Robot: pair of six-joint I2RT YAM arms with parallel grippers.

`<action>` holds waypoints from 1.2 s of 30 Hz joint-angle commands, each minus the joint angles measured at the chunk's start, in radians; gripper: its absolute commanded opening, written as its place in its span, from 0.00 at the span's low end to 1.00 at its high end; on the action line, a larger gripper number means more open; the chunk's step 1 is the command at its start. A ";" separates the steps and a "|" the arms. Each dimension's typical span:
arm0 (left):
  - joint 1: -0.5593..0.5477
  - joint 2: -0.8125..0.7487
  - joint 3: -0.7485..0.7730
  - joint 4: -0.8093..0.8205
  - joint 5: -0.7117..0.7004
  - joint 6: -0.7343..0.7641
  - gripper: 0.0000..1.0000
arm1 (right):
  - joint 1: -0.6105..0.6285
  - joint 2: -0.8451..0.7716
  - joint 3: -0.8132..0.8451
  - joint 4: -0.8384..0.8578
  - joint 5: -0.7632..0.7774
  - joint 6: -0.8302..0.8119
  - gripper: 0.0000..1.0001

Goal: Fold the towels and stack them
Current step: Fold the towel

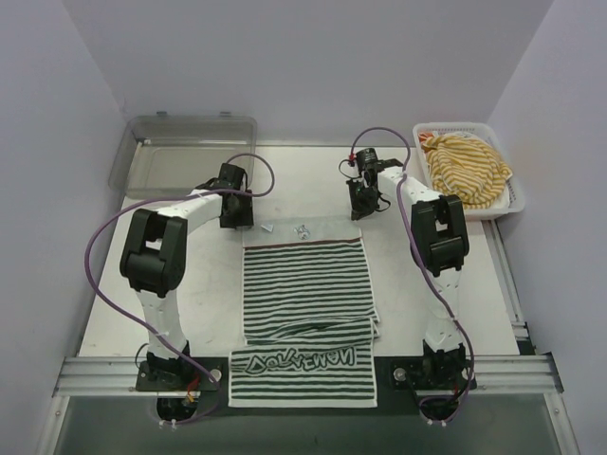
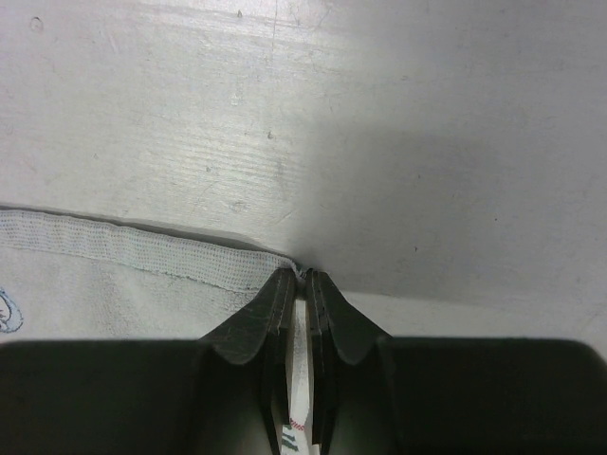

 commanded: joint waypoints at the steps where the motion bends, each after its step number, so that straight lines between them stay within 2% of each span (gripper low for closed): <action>1: 0.005 0.040 -0.009 0.036 0.051 -0.019 0.51 | 0.025 0.041 -0.033 -0.073 0.014 0.006 0.00; 3: 0.005 0.046 -0.017 0.036 0.056 -0.025 0.40 | 0.023 0.036 -0.034 -0.073 0.015 0.006 0.00; 6: 0.003 0.054 -0.028 0.037 0.060 -0.035 0.36 | 0.023 0.028 -0.041 -0.072 0.017 0.003 0.00; 7: 0.002 0.055 -0.029 0.037 0.063 -0.036 0.26 | 0.023 0.025 -0.044 -0.072 0.017 0.001 0.00; 9: -0.001 0.063 -0.032 0.037 0.068 -0.041 0.21 | 0.023 0.019 -0.048 -0.069 0.018 0.003 0.00; 11: -0.004 0.067 -0.032 0.037 0.071 -0.042 0.10 | 0.023 0.015 -0.053 -0.069 0.018 0.001 0.00; 12: -0.006 0.069 -0.035 0.039 0.076 -0.042 0.08 | 0.023 0.012 -0.054 -0.067 0.018 0.001 0.00; 13: -0.009 0.069 -0.037 0.039 0.076 -0.042 0.00 | 0.023 0.010 -0.059 -0.067 0.018 0.001 0.00; 16: -0.012 0.061 -0.040 0.039 0.077 -0.033 0.00 | 0.022 -0.004 -0.068 -0.060 0.023 0.001 0.00; 22: -0.009 -0.063 -0.019 0.039 0.028 0.017 0.00 | -0.006 -0.083 -0.090 -0.026 0.031 0.027 0.00; 29: -0.009 -0.198 0.038 0.069 -0.007 0.143 0.00 | -0.027 -0.223 -0.071 0.016 0.078 0.033 0.00; 36: -0.007 -0.209 0.081 0.145 0.021 0.191 0.00 | -0.052 -0.277 -0.028 0.068 0.118 0.045 0.00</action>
